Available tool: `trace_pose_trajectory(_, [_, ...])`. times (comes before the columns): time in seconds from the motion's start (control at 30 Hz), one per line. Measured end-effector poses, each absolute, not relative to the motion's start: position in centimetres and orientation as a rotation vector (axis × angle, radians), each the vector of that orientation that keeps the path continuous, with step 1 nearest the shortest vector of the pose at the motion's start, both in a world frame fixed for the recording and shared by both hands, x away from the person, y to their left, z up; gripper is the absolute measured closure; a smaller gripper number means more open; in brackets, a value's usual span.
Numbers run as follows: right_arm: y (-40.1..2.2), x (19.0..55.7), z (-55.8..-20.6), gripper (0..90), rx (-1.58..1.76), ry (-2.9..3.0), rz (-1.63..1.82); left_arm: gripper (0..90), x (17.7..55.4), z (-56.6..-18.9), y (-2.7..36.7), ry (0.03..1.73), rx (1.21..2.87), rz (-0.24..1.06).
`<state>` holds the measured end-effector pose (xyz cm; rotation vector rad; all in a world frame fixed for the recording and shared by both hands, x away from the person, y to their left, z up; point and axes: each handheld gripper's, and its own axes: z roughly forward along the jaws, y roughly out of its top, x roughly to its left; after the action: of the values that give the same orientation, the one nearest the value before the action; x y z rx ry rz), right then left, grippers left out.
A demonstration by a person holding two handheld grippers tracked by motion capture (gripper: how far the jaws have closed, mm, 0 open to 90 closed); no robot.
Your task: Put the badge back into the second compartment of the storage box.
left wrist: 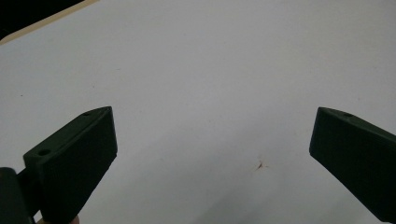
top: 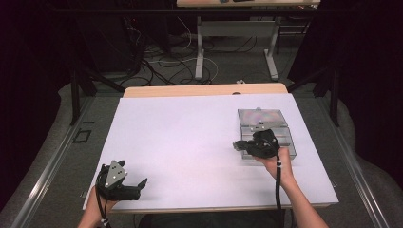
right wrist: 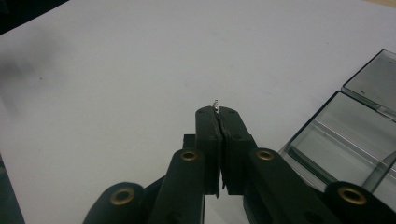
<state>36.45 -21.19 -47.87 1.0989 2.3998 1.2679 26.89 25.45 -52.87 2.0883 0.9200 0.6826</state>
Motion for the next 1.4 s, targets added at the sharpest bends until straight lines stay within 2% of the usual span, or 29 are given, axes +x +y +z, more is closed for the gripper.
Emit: trace_pose_trajectory(1.4, [-27.0, 37.7, -47.5, 88.0, 1.259, 2.236, 1.219, 0.9, 26.8, -52.9, 25.4, 0.919, 2.081, 0.691])
